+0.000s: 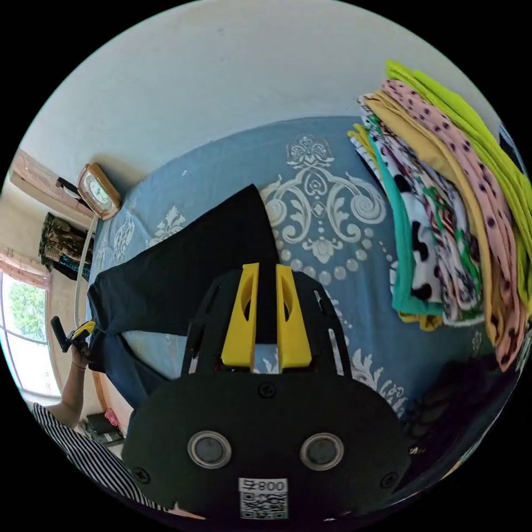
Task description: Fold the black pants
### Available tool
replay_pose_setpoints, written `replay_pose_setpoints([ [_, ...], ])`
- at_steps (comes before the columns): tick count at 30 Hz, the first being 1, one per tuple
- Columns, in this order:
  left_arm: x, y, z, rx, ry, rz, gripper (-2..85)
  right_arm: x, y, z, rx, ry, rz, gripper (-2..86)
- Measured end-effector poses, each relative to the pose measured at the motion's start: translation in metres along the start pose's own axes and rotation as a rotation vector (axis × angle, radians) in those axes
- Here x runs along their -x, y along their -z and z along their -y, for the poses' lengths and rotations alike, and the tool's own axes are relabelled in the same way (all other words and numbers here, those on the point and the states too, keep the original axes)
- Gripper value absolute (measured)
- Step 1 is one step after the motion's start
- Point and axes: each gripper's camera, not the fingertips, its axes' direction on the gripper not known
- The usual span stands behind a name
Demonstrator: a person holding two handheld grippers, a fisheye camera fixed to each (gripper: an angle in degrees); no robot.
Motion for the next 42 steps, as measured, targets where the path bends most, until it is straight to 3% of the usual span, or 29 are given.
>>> replay_pose_setpoints([
  [10,0.054,0.006,0.056,-0.076,0.162,0.186,6.9,0.027,-0.047,0.053,0.099,0.004,-0.153,4.2],
  [15,0.067,-0.019,0.092,0.066,0.192,0.351,2.5,0.043,-0.050,0.051,0.110,0.095,-0.246,1.3],
  [22,0.062,-0.022,0.121,0.071,0.171,0.455,0.4,0.028,-0.046,0.056,0.098,-0.006,-0.236,0.1],
  [31,0.048,0.054,0.044,-0.083,0.130,0.381,0.2,0.048,-0.025,0.000,0.010,0.137,-0.090,0.3],
  [35,0.079,0.089,-0.002,-0.079,0.315,0.543,0.2,0.065,-0.032,-0.012,0.021,0.195,-0.103,0.6],
  [38,0.115,0.096,-0.021,-0.035,0.471,0.535,0.2,0.068,-0.054,-0.006,0.099,0.174,-0.153,0.5],
  [42,0.124,0.106,-0.018,-0.032,0.451,0.575,0.2,0.064,-0.057,-0.001,0.083,0.127,-0.128,-0.1],
])
